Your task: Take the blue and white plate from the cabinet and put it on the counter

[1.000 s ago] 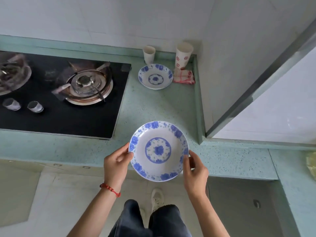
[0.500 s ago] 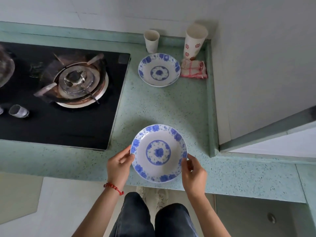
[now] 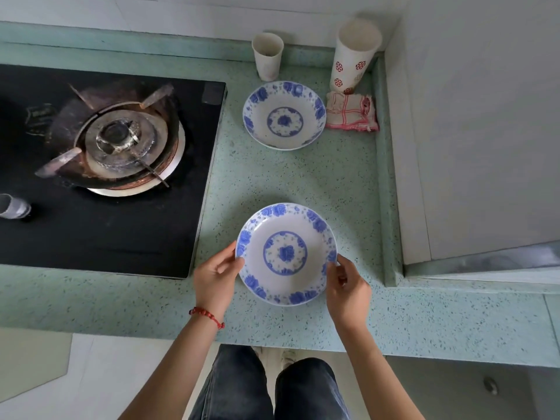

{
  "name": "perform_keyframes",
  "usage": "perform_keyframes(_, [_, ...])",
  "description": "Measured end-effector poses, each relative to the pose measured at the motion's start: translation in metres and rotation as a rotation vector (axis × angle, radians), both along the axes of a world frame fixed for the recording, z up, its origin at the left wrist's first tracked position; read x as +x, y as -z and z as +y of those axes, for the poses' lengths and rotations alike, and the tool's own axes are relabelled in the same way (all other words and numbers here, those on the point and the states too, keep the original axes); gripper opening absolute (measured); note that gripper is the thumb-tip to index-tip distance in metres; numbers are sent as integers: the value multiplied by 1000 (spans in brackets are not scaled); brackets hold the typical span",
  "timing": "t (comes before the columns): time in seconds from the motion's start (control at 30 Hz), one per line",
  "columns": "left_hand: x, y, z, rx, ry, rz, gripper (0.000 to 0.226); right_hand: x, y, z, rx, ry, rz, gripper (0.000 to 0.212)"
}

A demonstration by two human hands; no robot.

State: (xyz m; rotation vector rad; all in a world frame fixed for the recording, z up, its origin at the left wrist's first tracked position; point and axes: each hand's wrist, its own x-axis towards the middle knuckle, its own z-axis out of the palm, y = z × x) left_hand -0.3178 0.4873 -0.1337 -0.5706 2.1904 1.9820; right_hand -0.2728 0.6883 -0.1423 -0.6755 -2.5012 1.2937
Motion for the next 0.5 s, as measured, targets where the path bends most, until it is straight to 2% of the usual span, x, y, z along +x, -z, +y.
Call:
perform_keyframes(0.17, [-31, 3, 4, 38, -19, -12, 34, -30, -1, 3, 28, 8, 38, 21])
perform_keyframes(0.3, [-50, 5, 6, 70, -11, -20, 34, -49, 1, 8, 25, 24, 12, 10])
perform_keyframes(0.5, [-69, 4, 12, 92, -33, -6, 35, -70, 2, 9, 19, 37, -3, 9])
